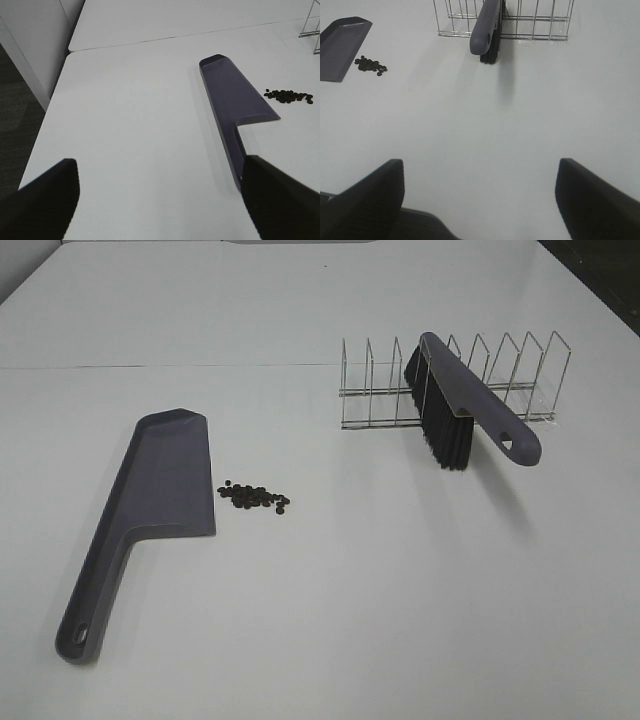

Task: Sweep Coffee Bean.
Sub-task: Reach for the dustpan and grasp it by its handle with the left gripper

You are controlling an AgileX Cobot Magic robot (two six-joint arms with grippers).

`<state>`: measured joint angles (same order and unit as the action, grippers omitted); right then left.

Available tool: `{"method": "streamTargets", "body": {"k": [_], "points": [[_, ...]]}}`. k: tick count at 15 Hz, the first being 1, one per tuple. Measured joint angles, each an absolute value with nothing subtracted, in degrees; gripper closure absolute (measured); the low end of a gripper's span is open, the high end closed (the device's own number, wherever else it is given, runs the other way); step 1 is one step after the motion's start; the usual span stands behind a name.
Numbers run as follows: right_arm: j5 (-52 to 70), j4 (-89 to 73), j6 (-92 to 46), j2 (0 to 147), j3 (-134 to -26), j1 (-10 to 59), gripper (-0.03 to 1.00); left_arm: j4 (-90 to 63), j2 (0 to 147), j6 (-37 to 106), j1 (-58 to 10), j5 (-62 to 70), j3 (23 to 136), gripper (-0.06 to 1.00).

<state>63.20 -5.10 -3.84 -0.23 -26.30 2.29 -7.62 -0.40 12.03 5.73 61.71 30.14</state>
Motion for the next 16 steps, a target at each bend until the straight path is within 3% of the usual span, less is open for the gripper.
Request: {"method": "streamTargets", "body": {"k": [16], "points": [[63.2,-5.1,-3.8,-0.2,-26.3,2.3,0.2,-7.6,-0.4,12.0,5.3,61.7,30.1,0.14]]}}
